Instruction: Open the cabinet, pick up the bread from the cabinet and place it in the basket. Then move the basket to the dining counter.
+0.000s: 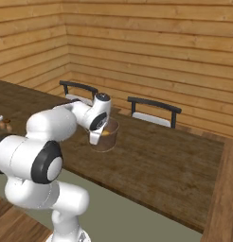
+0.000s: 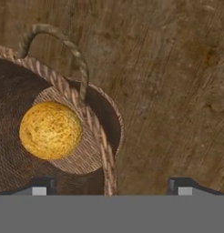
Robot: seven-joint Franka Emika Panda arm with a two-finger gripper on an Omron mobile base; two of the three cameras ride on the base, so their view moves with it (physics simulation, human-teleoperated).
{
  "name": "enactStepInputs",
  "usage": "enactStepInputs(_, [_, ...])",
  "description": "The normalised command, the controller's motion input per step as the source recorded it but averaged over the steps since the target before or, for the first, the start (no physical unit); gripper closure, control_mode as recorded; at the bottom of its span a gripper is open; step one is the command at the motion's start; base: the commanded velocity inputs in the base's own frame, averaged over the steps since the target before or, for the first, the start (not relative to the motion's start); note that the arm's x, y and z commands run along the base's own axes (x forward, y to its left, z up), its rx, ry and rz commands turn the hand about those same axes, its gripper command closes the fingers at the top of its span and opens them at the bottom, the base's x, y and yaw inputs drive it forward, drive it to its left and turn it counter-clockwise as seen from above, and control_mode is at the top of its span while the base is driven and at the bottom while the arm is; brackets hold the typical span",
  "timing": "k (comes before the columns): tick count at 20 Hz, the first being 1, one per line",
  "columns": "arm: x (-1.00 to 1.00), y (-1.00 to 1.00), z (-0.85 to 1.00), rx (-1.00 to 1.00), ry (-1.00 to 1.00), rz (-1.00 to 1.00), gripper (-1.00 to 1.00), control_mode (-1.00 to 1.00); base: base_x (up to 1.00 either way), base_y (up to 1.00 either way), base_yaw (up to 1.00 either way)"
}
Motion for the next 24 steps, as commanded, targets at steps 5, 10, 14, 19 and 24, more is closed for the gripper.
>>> enactStepInputs(5, [-0.15,0.0,0.59,0.0,-0.02,0.09,-1.0,-1.0,0.0,0.0,0.0])
enactStepInputs(10, [-0.73,-0.04,0.74,0.0,-0.06,0.13,-1.0,-1.0,0.0,0.0,0.0])
enactStepInputs(14, [-1.0,-0.21,0.14,-0.08,-0.19,0.45,-1.0,-1.0,0.0,0.0,0.0])
enactStepInputs(19, [-1.0,-0.02,0.09,-0.23,-0.2,0.45,-1.0,-1.0,0.0,0.0,0.0])
enactStepInputs(24, [-1.0,0.0,0.13,-0.34,-0.17,0.45,-1.0,-1.0,0.0,0.0,0.0])
